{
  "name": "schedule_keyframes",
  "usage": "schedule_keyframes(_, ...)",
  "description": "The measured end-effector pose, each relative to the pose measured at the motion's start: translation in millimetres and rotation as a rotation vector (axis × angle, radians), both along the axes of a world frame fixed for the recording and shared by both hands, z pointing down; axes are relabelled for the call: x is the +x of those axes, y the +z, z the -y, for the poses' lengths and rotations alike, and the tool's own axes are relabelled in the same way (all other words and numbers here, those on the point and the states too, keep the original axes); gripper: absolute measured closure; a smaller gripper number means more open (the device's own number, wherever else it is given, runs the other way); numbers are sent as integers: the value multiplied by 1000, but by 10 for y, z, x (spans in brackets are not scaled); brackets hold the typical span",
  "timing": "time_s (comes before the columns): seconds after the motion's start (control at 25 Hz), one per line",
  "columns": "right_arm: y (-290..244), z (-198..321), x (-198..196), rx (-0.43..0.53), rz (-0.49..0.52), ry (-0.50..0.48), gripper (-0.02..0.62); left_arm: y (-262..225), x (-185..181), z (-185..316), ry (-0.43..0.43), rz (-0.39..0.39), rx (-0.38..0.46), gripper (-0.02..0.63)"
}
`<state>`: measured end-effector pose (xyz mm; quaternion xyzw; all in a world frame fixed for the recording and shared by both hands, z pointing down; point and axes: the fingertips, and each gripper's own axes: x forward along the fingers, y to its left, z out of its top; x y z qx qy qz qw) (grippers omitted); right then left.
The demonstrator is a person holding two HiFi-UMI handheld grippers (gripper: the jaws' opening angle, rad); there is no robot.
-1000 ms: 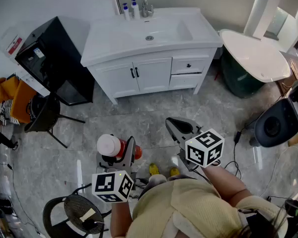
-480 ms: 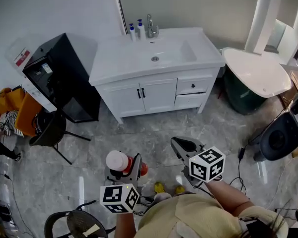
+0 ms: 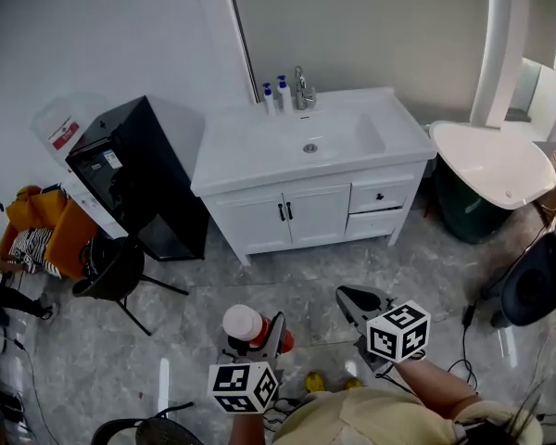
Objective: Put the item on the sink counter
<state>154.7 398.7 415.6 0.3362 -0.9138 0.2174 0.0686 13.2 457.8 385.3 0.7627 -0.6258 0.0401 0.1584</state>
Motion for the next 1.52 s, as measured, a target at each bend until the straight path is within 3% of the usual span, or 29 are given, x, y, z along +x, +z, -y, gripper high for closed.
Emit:
schedule_keyframes(0.2, -34, 68, -105, 1, 15, -5, 572, -8, -68, 72, 6, 12, -3, 293)
schedule_keyframes(0.64, -39, 241, -475, 72, -59, -4, 572, 15, -354, 181, 30, 51, -6, 293)
schedule_keyframes(1.04, 41, 226, -857, 46, -73, -36, 572, 112, -614, 146, 37, 44, -27, 293)
schedule_keyframes(1.52, 24, 490, -909, 46, -84, -25, 572, 128, -636, 442, 55, 35, -31, 293)
